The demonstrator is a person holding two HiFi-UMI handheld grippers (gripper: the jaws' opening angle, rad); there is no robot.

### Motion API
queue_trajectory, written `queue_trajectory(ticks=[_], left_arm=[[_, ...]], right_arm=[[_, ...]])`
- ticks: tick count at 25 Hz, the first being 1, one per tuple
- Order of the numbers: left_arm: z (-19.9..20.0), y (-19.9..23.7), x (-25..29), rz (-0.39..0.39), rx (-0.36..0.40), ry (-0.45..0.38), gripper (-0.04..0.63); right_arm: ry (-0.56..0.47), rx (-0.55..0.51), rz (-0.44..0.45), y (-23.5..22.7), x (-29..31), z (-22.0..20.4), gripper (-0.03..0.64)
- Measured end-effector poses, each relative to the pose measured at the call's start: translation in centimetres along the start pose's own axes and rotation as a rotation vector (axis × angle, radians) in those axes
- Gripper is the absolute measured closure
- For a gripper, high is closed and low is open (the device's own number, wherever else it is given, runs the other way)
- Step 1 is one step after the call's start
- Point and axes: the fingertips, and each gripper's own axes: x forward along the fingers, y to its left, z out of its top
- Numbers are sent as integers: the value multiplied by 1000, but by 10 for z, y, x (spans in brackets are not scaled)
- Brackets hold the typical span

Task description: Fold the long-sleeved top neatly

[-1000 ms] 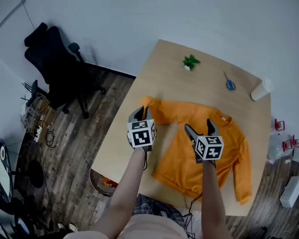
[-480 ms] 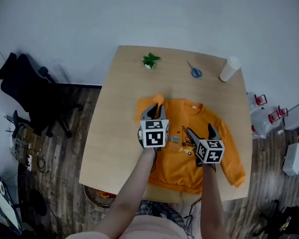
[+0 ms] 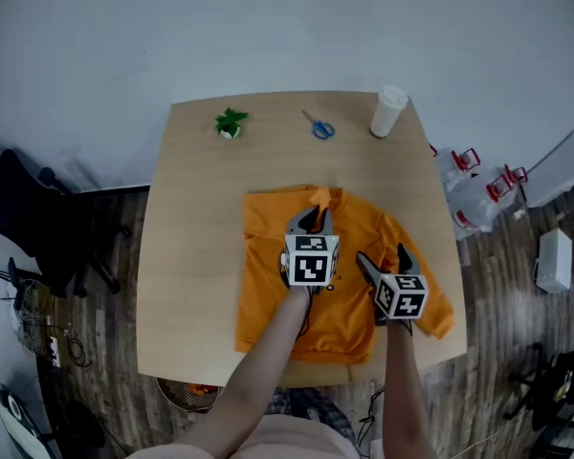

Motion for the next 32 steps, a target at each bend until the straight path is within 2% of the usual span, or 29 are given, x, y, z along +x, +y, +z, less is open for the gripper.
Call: queue_trajectory(ticks=[7, 15, 19, 22, 24, 26, 29, 32], left_arm=[[-42, -55, 39, -80, 28, 101, 548], [-99, -86, 76, -125, 96, 238, 546], [-110, -97, 86, -147, 109, 271, 543], [-119, -105, 89, -188, 78, 293, 527], [-122, -115, 89, -236, 51, 297, 460], [-120, -129, 86, -292, 44, 286, 436], [-118, -149, 82, -357, 65, 271, 425], [-124, -160, 83, -378, 92, 291, 416]], right_arm=[[3, 39, -51, -42, -21, -15, 160], [10, 84, -102, -82, -38, -36, 160], [7, 110, -121, -97, -44, -41, 160], [-2, 131, -141, -106, -51, -46, 160], [-12, 147, -159, -113, -56, -47, 158], [-21, 167, -179, -121, -63, -50, 158], [-32, 190, -205, -129, -73, -54, 158], [-36, 205, -227, -137, -83, -57, 158]])
